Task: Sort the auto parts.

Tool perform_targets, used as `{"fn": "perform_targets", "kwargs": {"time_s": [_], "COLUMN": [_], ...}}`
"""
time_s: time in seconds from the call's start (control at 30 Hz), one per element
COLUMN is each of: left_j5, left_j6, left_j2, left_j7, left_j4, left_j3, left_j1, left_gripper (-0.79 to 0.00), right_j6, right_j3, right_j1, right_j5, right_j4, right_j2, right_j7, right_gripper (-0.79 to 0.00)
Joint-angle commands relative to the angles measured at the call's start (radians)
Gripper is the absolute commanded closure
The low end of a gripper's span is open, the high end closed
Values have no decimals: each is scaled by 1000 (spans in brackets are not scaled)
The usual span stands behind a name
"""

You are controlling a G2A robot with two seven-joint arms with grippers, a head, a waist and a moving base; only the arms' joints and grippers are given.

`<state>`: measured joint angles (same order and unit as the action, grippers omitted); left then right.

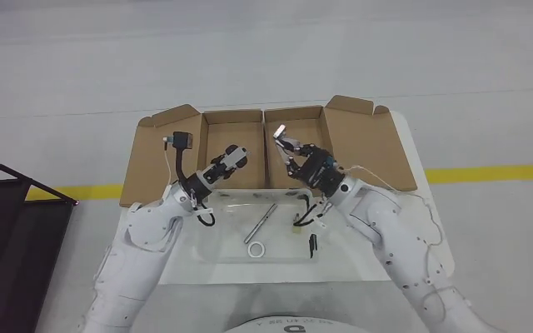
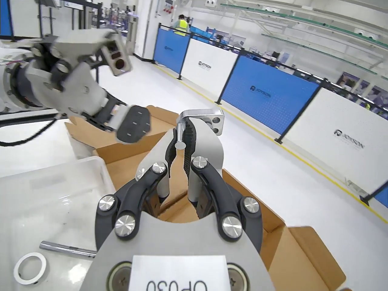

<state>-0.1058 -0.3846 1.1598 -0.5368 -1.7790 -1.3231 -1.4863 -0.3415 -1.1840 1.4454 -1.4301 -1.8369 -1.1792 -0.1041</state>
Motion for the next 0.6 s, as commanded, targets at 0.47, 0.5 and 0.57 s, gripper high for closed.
{"fn": "perform_targets", "kwargs": {"time_s": [0.47,0.5,0.57], "left_j5": [8,9,12], "left_j6": [-11,-11,-10], "left_j2": [-10,-10,-10], "left_j7": [20,22,23], "left_j4": [-25,-25,-24], "left_j3": [-72,-71,-68], "left_j1": [-28,-28,-28], "left_gripper": [-785,-785,-785], "right_j6": [-23,-21,-11], "right_j3": [-85,-81,-68], "right_j1": [-2,-4,-11], "right_j5": [81,81,71], "right_j4": [266,268,278], "right_j2": [9,8,6], "right_j7": [195,198,211], "right_gripper": [0,0,0]}}
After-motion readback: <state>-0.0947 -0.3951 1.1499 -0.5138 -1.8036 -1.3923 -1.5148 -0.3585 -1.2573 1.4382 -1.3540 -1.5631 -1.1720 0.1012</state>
